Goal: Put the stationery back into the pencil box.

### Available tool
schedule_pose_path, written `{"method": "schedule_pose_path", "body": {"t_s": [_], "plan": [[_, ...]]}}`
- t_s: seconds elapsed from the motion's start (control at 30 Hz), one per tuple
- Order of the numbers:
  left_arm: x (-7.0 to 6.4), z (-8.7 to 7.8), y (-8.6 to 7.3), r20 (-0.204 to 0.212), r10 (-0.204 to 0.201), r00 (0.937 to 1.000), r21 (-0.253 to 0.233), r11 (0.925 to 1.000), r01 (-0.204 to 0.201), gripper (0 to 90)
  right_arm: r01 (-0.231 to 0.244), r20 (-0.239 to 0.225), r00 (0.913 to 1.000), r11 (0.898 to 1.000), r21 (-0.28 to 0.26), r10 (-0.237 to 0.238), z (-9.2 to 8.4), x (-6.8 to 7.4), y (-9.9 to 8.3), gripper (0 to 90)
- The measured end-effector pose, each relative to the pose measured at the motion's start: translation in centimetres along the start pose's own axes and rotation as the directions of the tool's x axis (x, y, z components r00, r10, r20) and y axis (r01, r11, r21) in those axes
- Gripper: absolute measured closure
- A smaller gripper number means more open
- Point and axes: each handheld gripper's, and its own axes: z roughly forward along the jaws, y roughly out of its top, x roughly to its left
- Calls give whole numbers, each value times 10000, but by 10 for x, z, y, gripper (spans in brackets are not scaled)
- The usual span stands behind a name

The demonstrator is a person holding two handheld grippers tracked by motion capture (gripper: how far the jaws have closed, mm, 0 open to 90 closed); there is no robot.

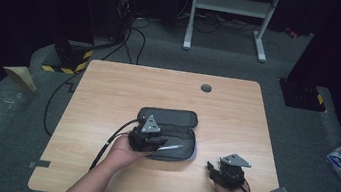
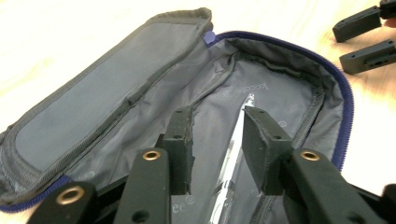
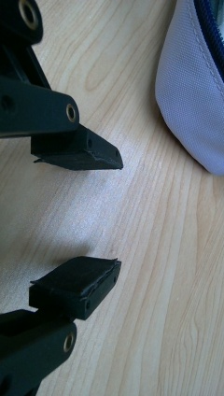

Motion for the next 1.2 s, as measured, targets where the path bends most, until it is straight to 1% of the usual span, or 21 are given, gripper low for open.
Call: {"method": "schedule_pose_path", "body": {"t_s": [0.03,0.07,0.1,0.2,0.27,0.4,0.43,0.53,0.6,0.7,0.77,0.8,0.83,0.87,0.93,0.97,1.0,1.03,1.1,1.17,1.2], "plan": [[0,0,-1,-11,-52,10000,0,10000,52,624,0,0,10000,10000,0,0,0,0,0,445],[1,0,-2,-68,-247,9997,-74,9997,247,599,0,-2,10000,10000,0,0,0,0,0,445],[1,0,-2,-68,-247,9997,-74,9997,247,586,0,-2,10000,10000,0,0,0,0,0,445],[2,-1,-4,-88,-484,9988,-170,9987,483,554,3,6,10000,10000,-1,-3,0,0,0,445],[3,-3,-6,8,-664,9978,-313,9973,664,531,-5,9,10000,10000,1,5,0,0,0,445],[4,-5,-7,-34,-840,9965,-448,9955,838,490,-1,11,10000,10000,-1,1,0,0,0,445],[5,-6,-7,-69,-909,9958,-512,9946,904,490,-1,11,10000,10000,-1,1,0,0,0,445],[8,-9,-10,-443,-1101,9929,-569,9926,1075,464,-9,4,10000,10000,2,9,0,0,0,445],[11,-12,-13,-483,-1383,9892,-641,9888,1351,451,-7,9,10000,10000,2,7,0,0,0,444],[16,-16,-17,-573,-1655,9845,-697,9844,1614,387,-10,8,10000,10000,3,10,0,0,0,445],[18,-19,-20,-667,-1701,9832,-660,9840,1658,342,-6,13,10000,10000,2,6,0,0,0,444],[20,-22,-23,-813,-1826,9798,-671,9818,1774,288,-7,9,10000,10000,3,7,0,0,0,444],[20,-22,-23,-813,-1826,9798,-671,9818,1774,264,-7,9,10000,10000,3,7,0,0,0,444],[22,-24,-24,-848,-1877,9786,-704,9808,1820,264,-1,18,10000,10000,0,1,0,0,0,444],[26,-29,-28,-911,-2085,9738,-796,9762,2016,201,-11,27,10000,10000,0,11,0,0,0,444],[28,-31,-30,-981,-2138,9719,-813,9751,2062,201,-11,27,10000,10000,0,11,0,0,0,444],[29,-34,-33,-1058,-2221,9693,-827,9733,2140,172,5,31,10000,10000,-4,-5,0,0,0,444],[31,-36,-36,-1140,-2223,9683,-806,9735,2140,172,5,31,10000,10000,-4,-5,0,0,0,444],[35,-42,-42,-1349,-2355,9625,-792,9708,2264,143,4,33,10000,10000,-6,-4,0,0,0,444],[40,-49,-49,-1495,-2482,9571,-780,9679,2389,143,-2,34,10000,10000,-2,2,0,0,0,443],[44,-57,-58,-1664,-2580,9517,-779,9656,2481,142,-1,39,10000,10000,-1,1,0,1,0,443]]}}
